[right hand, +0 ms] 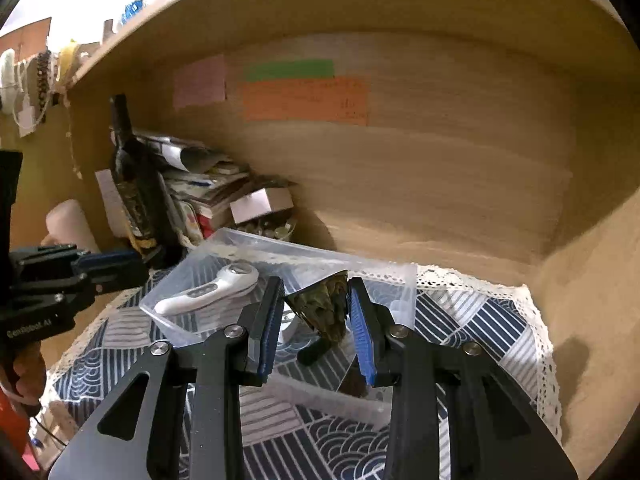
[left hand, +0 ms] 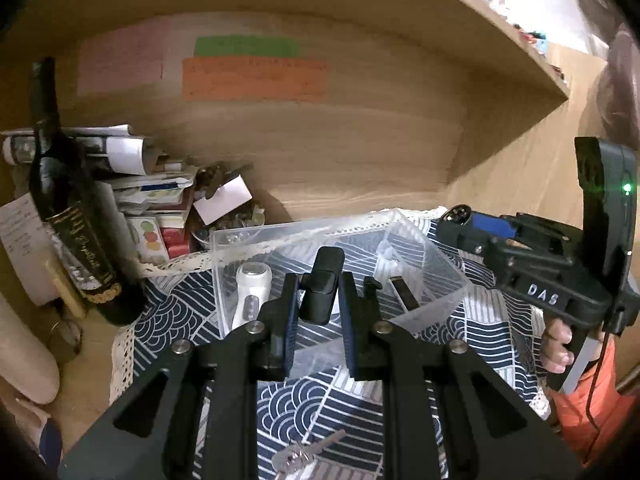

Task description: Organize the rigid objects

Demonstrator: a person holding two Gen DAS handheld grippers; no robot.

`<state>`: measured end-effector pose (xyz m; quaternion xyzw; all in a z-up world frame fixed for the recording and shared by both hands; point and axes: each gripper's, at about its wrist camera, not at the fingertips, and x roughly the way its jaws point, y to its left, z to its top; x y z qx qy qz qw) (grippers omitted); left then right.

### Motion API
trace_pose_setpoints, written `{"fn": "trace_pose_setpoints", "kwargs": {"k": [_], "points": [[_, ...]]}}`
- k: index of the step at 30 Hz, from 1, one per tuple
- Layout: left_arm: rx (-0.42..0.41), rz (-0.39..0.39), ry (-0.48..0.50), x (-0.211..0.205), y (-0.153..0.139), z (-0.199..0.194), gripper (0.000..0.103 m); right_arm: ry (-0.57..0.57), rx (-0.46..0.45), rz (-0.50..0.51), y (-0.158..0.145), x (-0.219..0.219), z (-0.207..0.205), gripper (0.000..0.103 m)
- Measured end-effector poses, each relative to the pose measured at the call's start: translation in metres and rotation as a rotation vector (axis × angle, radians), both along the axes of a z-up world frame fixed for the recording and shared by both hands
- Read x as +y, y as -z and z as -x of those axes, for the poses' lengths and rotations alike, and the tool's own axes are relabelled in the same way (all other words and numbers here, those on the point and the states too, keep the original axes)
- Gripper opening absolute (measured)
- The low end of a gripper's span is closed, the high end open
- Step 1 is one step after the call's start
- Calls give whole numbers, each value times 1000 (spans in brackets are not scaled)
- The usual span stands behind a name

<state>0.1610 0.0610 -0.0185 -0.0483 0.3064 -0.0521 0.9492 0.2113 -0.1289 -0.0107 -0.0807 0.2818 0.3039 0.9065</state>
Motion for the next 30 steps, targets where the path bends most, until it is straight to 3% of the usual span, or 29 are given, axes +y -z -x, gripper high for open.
{"fn": "trace_pose_setpoints", "kwargs": {"k": [14, 21, 22, 24, 28, 30], "points": [[157, 24, 53, 0, 54, -49, 19, -2, 172, 116, 61, 26, -47, 30], [177, 27, 33, 3, 62, -53, 20, -22, 208, 138, 68, 32, -49, 32], [180, 30, 32, 4, 61, -52, 21, -24, 206, 139, 67, 32, -47, 37], [179, 43, 27, 5, 59, -50, 34, -25, 195, 133, 62, 32, -44, 45], [146, 33, 13, 4, 48, -37, 45, -31, 142, 116, 44, 25, -28, 46], [121, 26, 6, 3, 38, -26, 55, -37, 128, 98, 35, 21, -20, 47]]}}
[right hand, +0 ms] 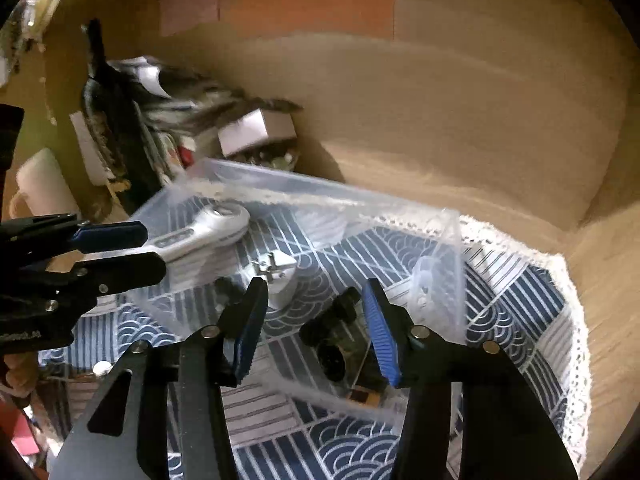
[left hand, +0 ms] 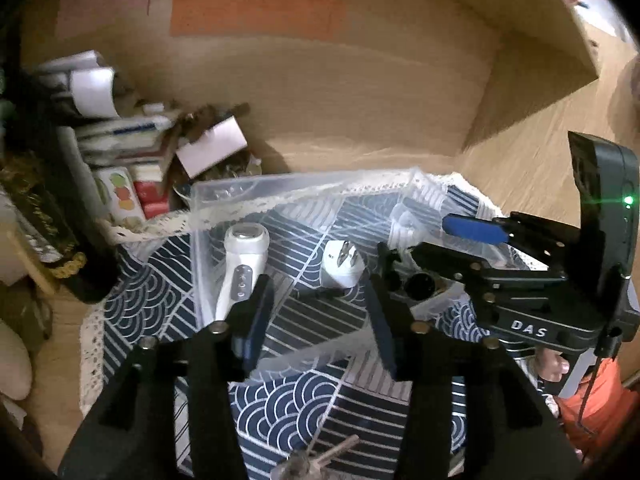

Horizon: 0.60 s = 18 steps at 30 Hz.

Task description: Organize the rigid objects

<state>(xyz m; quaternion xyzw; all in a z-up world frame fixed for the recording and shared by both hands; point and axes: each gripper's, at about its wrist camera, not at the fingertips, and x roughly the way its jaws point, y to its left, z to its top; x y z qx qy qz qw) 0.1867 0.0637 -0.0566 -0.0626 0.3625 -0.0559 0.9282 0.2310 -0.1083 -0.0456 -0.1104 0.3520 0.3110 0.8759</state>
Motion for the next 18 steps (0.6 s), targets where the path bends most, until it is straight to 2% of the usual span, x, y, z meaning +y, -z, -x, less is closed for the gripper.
{"fn": "trace_pose_setpoints", "kwargs": {"k": [5, 7, 9, 12, 18], "points": [[-66, -21, -33, -1, -22, 38, 77, -19, -45, -25, -17, -14, 35, 52], [-80, -32, -47, -2, -26, 52, 84, -31, -56, -28, -18, -19, 50, 57], [-83, -42, -74, -1, -26, 70, 94, -38, -56, -27, -15, -23, 64, 58], [-59, -57, -98, 0, -17, 88, 94, -57, -28, -28, -5, -29, 84, 58], [44, -61, -140, 5, 16, 117, 94, -114, 63, -9, 28, -32, 114, 59]]}}
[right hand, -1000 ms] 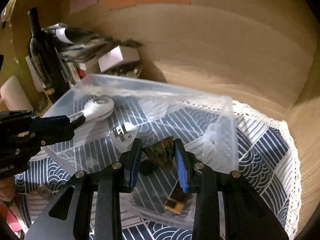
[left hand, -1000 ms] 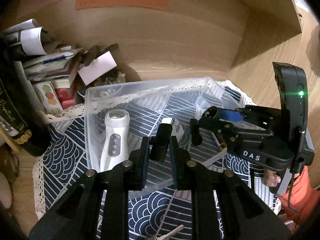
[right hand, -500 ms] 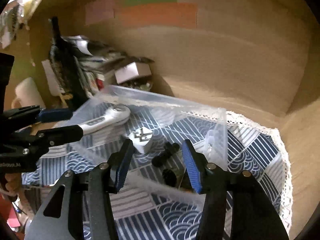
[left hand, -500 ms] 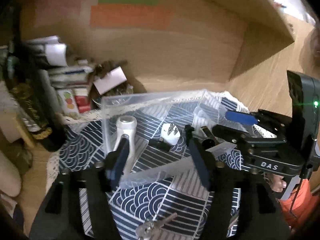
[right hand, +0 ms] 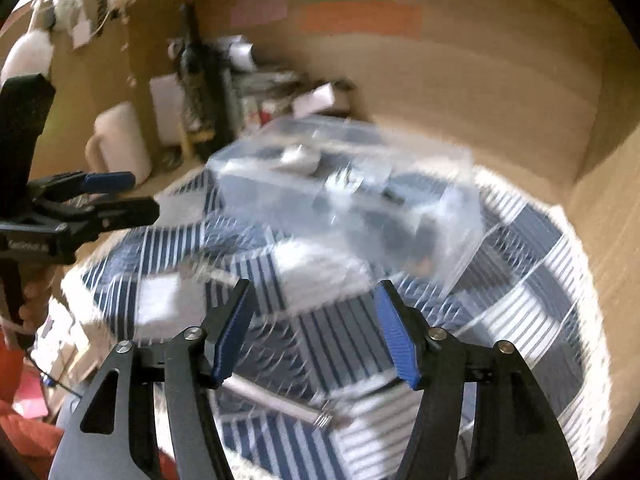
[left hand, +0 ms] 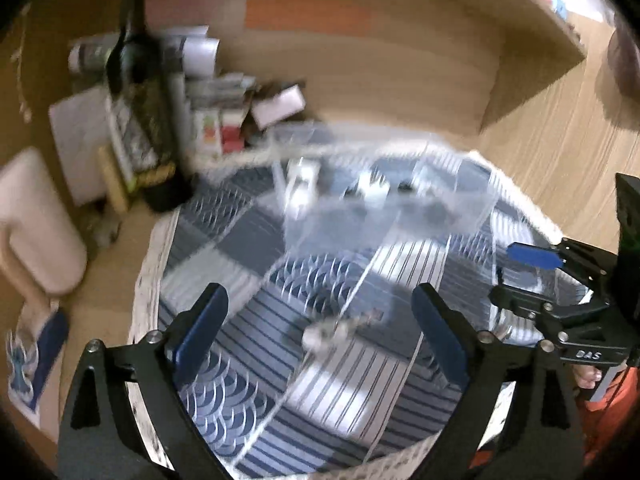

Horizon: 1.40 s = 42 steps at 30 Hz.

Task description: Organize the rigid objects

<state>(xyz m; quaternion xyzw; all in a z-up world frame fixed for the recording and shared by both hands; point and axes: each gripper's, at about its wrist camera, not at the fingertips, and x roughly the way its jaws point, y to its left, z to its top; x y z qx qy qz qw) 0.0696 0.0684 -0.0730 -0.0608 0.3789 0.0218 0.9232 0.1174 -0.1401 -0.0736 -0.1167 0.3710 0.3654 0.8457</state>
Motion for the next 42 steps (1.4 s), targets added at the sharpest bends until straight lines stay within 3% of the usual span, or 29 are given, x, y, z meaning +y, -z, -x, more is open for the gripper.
{"fn": "trace_pose_setpoints", "kwargs": {"k": [5, 9, 11, 16, 17, 19, 20, 28, 42], "points": [[58, -4, -8, 0, 26, 16, 93, -53, 63, 44, 25, 1, 16, 59], [99, -6, 27, -4, 42, 14, 64, -87, 66, 94, 37, 8, 22, 59], [120, -14, 40, -6, 48, 6, 54, -93, 65, 108, 39, 13, 20, 59], [158, -31, 74, -9, 60, -15, 47, -80, 69, 129, 47, 23, 11, 29], [158, -38, 81, -10, 61, -18, 45, -75, 71, 123, 48, 23, 9, 27], [154, -41, 99, -11, 62, -21, 33, -62, 73, 115, 47, 20, 6, 15], [150, -40, 108, -12, 62, -22, 24, -51, 75, 110, 47, 19, 4, 14], [112, 17, 70, -4, 54, -18, 24, 22, 43, 59, 36, 5, 1, 14], [-107, 43, 68, -8, -22, -11, 24, 108, -148, -69, -38, -12, -18, 14]]}}
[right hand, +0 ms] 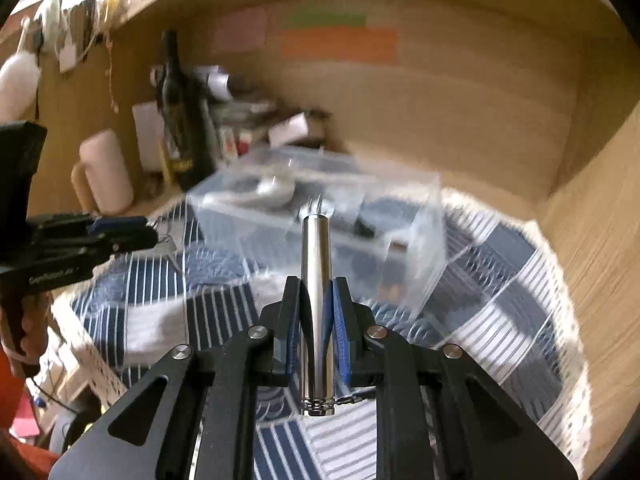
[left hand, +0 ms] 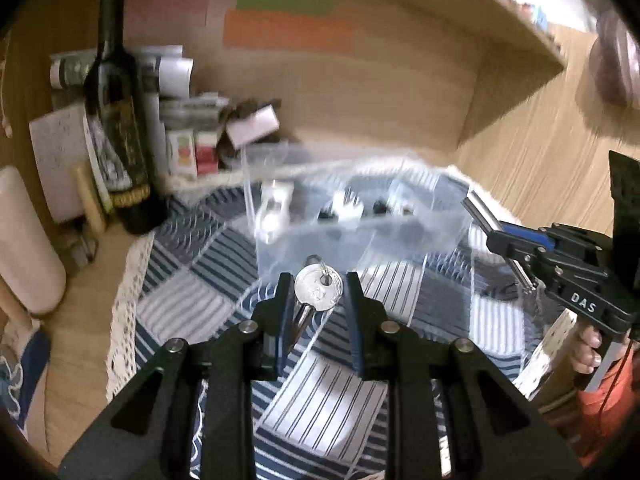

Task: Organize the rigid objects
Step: 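Drop the keys into the box with the left gripper while the right gripper drops the silver cylinder in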

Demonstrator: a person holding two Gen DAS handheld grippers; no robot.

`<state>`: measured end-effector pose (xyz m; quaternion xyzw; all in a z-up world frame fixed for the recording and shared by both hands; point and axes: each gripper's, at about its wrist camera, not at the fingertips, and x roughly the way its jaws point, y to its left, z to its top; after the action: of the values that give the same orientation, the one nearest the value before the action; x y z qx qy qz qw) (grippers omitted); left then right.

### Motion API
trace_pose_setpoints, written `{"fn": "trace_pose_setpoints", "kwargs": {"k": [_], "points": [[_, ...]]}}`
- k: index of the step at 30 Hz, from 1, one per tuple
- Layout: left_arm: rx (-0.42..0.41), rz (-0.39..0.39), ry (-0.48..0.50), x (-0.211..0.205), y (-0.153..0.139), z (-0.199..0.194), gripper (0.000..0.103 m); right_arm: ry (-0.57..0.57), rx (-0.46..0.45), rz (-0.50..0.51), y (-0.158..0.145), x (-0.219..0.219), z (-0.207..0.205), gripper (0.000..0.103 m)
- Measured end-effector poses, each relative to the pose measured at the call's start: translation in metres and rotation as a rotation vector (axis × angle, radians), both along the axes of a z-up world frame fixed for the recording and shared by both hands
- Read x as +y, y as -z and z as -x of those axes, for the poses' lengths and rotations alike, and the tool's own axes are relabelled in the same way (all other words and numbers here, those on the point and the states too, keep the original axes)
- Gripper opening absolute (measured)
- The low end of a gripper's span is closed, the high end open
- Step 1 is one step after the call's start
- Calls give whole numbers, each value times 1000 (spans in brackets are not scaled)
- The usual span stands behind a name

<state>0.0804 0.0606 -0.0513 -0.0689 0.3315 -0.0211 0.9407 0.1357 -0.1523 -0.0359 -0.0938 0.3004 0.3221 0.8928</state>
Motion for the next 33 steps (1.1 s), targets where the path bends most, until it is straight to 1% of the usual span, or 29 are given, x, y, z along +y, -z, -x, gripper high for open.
{"fn": "trace_pose_setpoints", "kwargs": {"k": [4, 10, 14, 17, 21, 24, 29, 31, 33], "points": [[-56, 29, 9, 5, -23, -8, 24, 13, -54, -28, -22, 2, -11, 14], [-114, 30, 17, 3, -47, -21, 24, 20, -122, -47, -49, 9, -32, 14], [-135, 28, 27, 4, -58, -34, 24, 19, -146, -55, -58, 18, -48, 14], [-139, 26, 37, 4, -60, -47, 24, 17, -161, -48, -59, 26, -58, 14], [-116, 30, 49, 5, -53, -66, 24, 18, -150, -23, -50, 38, -80, 14], [-78, 39, 61, 5, -41, -83, 24, 13, -114, 8, -34, 47, -97, 14], [13, 54, 88, 5, -10, -112, 24, -17, -13, 89, 4, 64, -121, 14], [53, 65, 93, 5, 4, -123, 24, -31, 24, 110, 17, 68, -126, 14], [78, 60, 89, 5, 15, -130, 24, -42, 63, 133, 30, 74, -131, 14]]}}
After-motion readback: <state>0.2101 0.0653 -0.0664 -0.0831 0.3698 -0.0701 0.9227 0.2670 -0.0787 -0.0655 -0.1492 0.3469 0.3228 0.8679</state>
